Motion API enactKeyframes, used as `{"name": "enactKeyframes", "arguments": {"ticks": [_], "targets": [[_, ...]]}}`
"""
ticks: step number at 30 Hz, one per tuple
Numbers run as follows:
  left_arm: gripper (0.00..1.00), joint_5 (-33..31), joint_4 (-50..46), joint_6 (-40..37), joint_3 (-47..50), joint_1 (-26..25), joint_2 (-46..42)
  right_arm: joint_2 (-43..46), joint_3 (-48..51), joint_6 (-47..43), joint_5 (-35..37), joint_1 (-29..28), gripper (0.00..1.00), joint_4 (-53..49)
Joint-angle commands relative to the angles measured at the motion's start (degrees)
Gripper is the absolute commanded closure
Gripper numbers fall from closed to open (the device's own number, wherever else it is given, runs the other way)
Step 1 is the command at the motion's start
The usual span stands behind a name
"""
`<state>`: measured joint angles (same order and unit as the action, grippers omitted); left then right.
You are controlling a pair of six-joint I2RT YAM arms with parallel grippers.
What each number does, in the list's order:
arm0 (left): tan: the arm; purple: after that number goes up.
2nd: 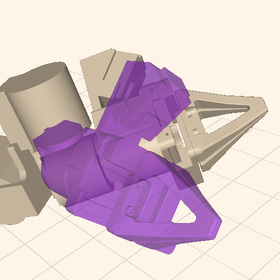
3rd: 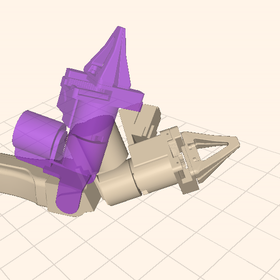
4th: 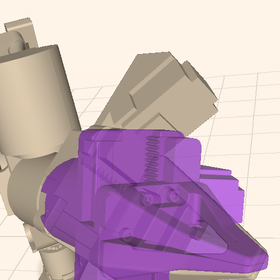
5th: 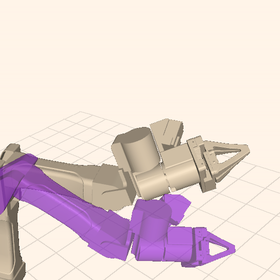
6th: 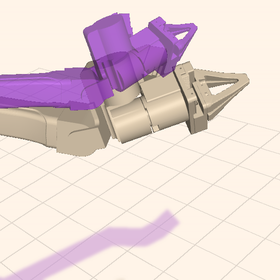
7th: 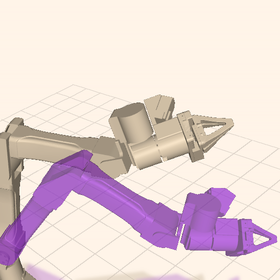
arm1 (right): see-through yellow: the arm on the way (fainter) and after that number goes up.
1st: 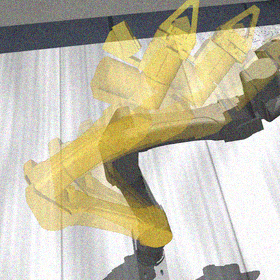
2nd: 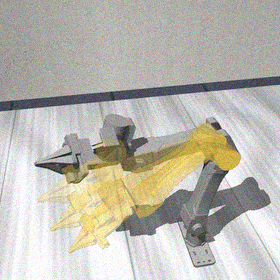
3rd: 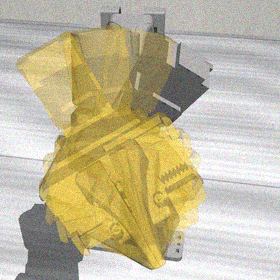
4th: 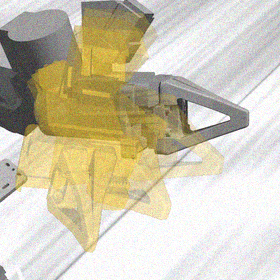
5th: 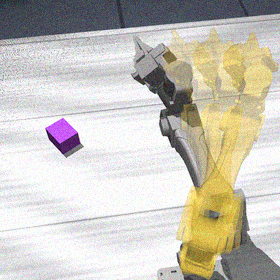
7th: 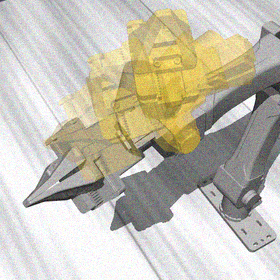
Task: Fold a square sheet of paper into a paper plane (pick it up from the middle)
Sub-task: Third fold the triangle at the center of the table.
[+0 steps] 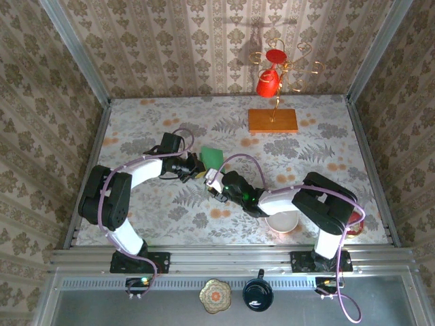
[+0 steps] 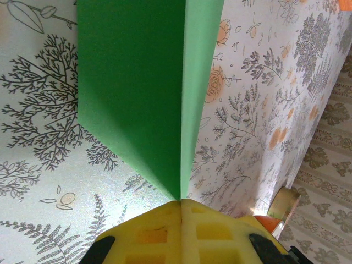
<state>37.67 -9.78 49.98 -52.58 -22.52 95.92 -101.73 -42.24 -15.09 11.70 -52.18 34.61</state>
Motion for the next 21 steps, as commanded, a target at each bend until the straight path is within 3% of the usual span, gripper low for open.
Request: {"name": "enactKeyframes", "arguments": {"ticks": [1, 6, 12, 14, 18, 21], "targets": [[0.95, 0.0, -0.2, 0.6, 0.4, -0.4, -0.3, 1.9, 0.8, -0.4, 1.1, -0.3, 0.61, 2.3], [0.95, 0.1, 0.0, 0.7, 0.4, -0.5, -0.2, 1.6, 0.5, -0.3, 0.7, -0.4, 0.61, 2.0], [0.94, -0.1, -0.3, 0.6, 0.4, -0.5, -0.3, 1.9, 0.6, -0.2, -1.2, -0.4, 0.76, 0.7], [0.88, -0.4, -1.8, 0.0, 0.2, -0.1, -0.4, 2.4, 0.6, 0.0, -2.3, -0.4, 0.82, -0.6], [0.67, -5.1, -4.5, -1.7, 1.3, 2.9, -2.6, 3.3, 0.3, 1.3, -5.8, -0.3, 0.93, -5.4], [0.59, -7.2, -6.5, -4.3, 1.5, 5.6, -4.8, 4.1, 0.1, 3.8, -9.6, -0.1, 0.96, -9.5]]}}
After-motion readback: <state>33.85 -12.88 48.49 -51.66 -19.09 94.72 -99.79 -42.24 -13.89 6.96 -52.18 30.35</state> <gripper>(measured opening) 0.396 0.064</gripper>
